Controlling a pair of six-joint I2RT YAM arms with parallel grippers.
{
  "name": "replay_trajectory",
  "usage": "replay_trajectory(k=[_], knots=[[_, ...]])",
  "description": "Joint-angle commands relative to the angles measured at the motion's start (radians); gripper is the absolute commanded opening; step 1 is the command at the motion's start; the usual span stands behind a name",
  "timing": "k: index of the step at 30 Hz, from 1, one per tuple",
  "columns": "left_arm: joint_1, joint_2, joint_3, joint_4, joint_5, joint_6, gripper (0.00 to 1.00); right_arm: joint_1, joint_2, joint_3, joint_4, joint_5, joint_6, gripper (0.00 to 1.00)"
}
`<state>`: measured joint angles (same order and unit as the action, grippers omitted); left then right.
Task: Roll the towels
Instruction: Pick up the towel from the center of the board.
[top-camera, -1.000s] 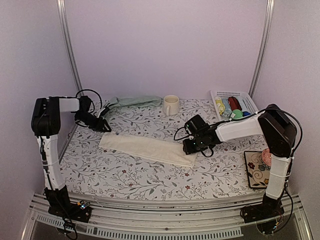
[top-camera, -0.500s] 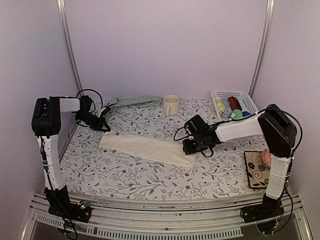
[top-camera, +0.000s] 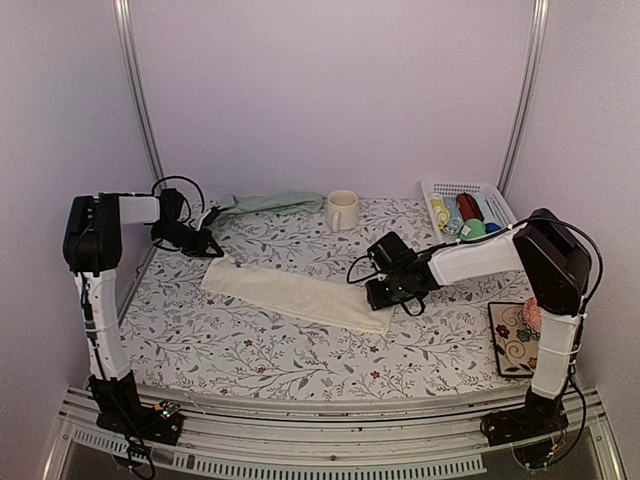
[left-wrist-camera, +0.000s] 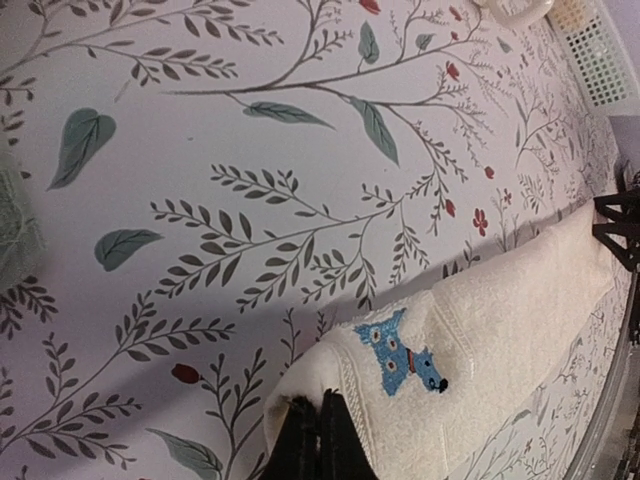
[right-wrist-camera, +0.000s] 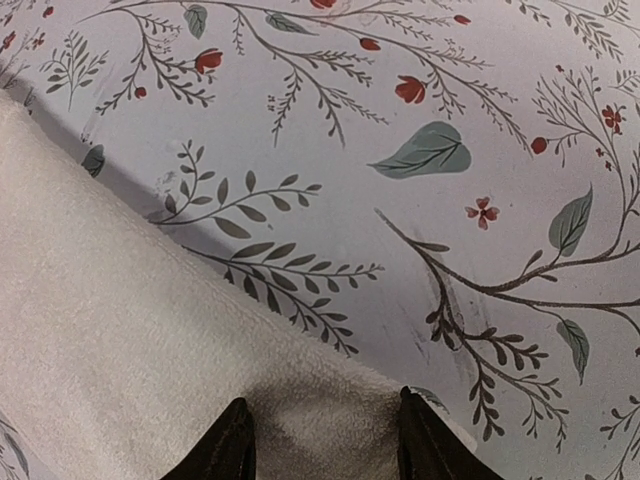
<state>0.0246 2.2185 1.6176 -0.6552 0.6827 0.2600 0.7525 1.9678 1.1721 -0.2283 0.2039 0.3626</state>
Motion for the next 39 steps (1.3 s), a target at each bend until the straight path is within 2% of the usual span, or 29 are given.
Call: replay_trajectory(k=[1,8,19,24,26,28,34,39], knots=[[0.006,-0.017,0.004,0.048,0.029,-0.042,0.00,0.002,0.048,0.006,-0.036,0.013,-0.004,0.49],[0.012,-0.016,0.014,0.073,0.038,-0.095,0.00,0.001,0.055,0.009,-0.037,0.012,-0.006,0.48],[0.015,0.011,0.026,0.116,-0.070,-0.165,0.00,0.001,0.064,0.012,-0.040,0.005,-0.009,0.48],[0.015,0.030,0.041,0.116,-0.062,-0.180,0.00,0.002,0.071,0.016,-0.043,0.003,-0.010,0.48],[0.015,0.029,0.045,0.109,-0.068,-0.174,0.23,0.001,0.069,0.017,-0.043,0.002,-0.010,0.48],[0.015,0.022,0.039,0.108,-0.083,-0.164,0.39,0.002,0.069,0.016,-0.042,0.002,-0.010,0.48],[0.018,0.009,0.012,0.078,-0.088,-0.126,0.42,0.001,0.068,0.015,-0.039,-0.004,-0.011,0.48],[0.018,-0.008,-0.021,0.051,-0.077,-0.095,0.39,0.001,0.064,0.014,-0.039,-0.006,-0.010,0.48]])
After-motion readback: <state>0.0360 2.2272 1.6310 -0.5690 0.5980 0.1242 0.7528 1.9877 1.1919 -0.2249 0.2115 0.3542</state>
